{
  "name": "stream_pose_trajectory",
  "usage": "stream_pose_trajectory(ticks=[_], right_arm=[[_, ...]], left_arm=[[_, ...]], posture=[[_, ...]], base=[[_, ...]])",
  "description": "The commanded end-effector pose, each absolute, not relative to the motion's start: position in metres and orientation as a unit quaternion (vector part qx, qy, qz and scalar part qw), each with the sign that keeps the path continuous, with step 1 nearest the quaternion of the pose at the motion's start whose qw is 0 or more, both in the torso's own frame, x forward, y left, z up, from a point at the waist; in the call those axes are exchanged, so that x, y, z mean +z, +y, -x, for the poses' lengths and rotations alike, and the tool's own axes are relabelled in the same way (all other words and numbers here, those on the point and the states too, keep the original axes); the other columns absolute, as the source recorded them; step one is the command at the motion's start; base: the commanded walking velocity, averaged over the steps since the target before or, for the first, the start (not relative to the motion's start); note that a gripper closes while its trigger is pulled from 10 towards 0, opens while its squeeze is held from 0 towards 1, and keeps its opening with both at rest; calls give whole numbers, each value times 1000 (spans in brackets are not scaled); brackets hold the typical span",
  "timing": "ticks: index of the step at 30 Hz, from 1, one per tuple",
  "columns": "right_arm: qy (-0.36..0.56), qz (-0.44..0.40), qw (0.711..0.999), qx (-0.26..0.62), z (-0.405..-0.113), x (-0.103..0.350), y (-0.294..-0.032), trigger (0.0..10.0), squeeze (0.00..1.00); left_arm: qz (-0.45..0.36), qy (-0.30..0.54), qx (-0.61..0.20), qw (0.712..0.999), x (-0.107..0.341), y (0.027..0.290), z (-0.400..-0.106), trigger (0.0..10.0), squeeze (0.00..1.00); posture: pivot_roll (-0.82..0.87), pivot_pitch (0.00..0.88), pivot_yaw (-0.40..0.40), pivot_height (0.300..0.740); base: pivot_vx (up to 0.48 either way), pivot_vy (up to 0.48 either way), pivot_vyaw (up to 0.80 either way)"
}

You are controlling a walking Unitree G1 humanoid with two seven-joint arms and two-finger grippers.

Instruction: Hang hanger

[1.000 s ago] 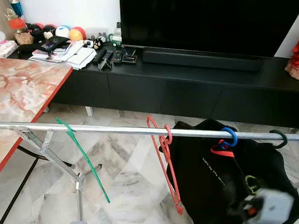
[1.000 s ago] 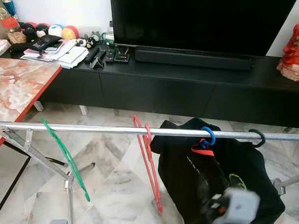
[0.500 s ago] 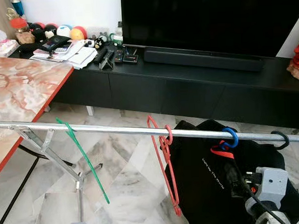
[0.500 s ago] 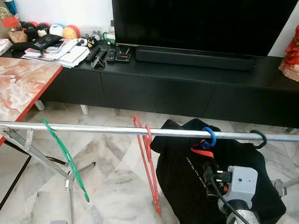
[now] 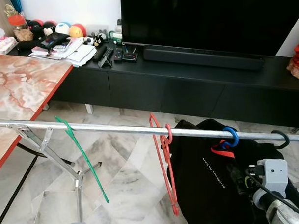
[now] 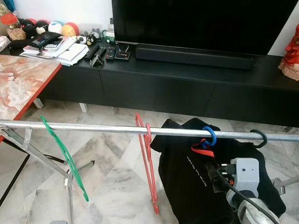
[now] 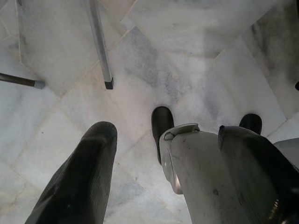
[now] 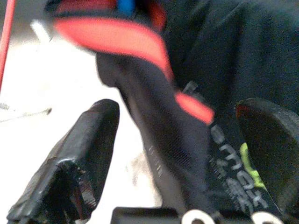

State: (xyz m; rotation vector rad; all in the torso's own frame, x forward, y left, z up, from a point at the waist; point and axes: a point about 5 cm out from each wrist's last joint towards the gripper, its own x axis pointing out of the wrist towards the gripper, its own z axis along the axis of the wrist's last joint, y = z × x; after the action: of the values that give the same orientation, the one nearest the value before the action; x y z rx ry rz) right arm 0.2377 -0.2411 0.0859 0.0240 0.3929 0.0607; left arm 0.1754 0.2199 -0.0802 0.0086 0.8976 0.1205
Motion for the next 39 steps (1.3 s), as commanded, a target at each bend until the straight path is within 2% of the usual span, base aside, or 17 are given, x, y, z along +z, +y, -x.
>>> stream_pose_trajectory(ticks=[1,12,13,14,18,19,20,29,30,31,39], right_arm=[[216,-11,975,45,-238,81,-242,10000,0],[231,11,971,64,-252,75,-243,10000,0],[233,13,971,53,-254,74,-245,392,0],[236,14,971,40,-257,72,-246,0,0],[236,17,971,42,-260,72,-244,0,0],[237,16,970,43,-261,71,-242,3686,0],[244,18,969,43,-262,68,-239,10000,0],[246,13,968,45,-269,61,-230,10000,0],[240,11,970,49,-270,61,-227,8078,0],[234,10,971,52,-271,62,-225,0,0],[209,0,976,60,-276,65,-214,0,0]], left_arm=[[0,445,61,894,-84,219,-169,10000,0],[0,442,65,895,-83,220,-169,10000,0],[0,442,65,895,-83,220,-169,10000,0],[1,442,66,895,-83,220,-169,10000,0],[1,441,66,895,-83,220,-169,10000,0],[1,441,65,895,-83,220,-169,10000,0],[2,440,66,896,-83,220,-169,10000,0],[7,436,68,897,-83,219,-171,10000,0],[7,436,68,897,-83,219,-170,10000,0],[7,437,68,897,-83,219,-170,10000,0],[6,439,68,896,-84,219,-168,10000,0]], posture=[[23,160,-92,740],[29,169,-90,740],[33,172,-90,740],[33,172,-90,740],[35,174,-91,740],[36,173,-92,740],[36,173,-92,740],[47,174,-93,740],[47,174,-93,740],[47,173,-93,740],[55,165,-89,740]], base=[[0,0,0],[0,0,0],[0,0,0],[0,0,0],[0,0,0],[0,0,0],[0,0,0],[0,0,0],[0,0,0],[0,0,0],[0,0,0]])
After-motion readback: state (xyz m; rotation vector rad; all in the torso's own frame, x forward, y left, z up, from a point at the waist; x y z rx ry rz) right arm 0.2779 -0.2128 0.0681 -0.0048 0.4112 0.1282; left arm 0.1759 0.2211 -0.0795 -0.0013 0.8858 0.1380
